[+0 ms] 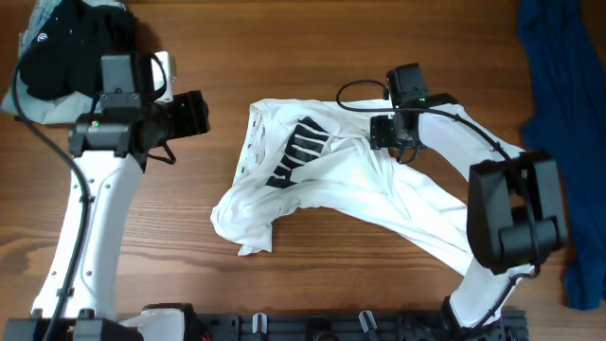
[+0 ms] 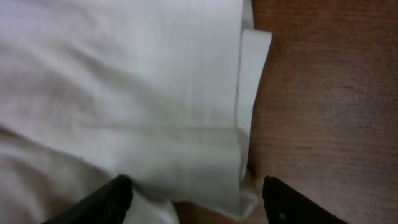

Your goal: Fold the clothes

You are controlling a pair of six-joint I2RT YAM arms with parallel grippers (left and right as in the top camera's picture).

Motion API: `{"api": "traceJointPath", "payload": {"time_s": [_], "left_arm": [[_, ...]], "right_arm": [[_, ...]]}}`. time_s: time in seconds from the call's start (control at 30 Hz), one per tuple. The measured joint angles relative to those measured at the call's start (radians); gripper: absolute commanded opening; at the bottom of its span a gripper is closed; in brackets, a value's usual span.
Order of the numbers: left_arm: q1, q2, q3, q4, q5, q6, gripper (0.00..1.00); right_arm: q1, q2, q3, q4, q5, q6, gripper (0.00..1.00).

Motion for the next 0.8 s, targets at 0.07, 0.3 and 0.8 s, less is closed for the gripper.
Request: {"api": "traceJointPath", "payload": {"time_s": [0.07, 0.3, 0.8], "left_arm": [[-0.006, 0.03, 0.0, -0.001, -0.005, 0.0, 0.78], [-0.012, 0.089, 0.0, 0.01, -0.028, 0.0, 0.77], [-0.012, 0.09, 0.002, 0.026, -0.069, 0.0, 0.81]], "right_arm": [[0.0, 0.023, 0.0, 0.049, 0.007, 0.002, 0.24], [0.0, 0.029, 0.051, 0.145, 0.011, 0.021, 0.04], [-0.008, 0.018, 0.365, 0.331, 0.0, -0.097, 1.0]]}}
